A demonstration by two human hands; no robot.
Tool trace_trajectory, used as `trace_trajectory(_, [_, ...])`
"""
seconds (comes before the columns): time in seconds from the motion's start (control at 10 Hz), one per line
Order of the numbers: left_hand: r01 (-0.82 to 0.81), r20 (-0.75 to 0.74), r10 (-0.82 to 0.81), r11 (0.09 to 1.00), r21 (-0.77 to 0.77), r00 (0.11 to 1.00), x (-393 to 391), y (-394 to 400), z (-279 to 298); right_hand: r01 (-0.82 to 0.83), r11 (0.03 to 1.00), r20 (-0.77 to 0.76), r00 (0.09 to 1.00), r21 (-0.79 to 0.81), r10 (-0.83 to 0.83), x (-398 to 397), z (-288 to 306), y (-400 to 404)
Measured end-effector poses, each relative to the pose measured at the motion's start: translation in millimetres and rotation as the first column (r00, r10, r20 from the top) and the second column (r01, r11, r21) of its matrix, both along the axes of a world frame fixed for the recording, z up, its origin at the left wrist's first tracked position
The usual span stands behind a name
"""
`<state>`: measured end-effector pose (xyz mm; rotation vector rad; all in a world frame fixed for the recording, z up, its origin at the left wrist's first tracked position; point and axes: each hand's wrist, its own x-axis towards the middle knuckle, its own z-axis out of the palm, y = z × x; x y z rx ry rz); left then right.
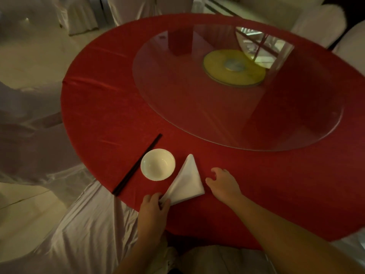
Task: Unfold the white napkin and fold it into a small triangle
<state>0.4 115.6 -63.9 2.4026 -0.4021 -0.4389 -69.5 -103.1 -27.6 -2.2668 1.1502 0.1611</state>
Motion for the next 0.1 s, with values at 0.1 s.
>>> trace_trajectory(0.1, [-0.005, 0.184, 0.007, 1.000, -0.010, 0.983, -9.0, 6.1, 3.8, -0.008, 1.000, 0.007, 1.000, -0.013, 0.008, -22.7, 11.6, -14.1])
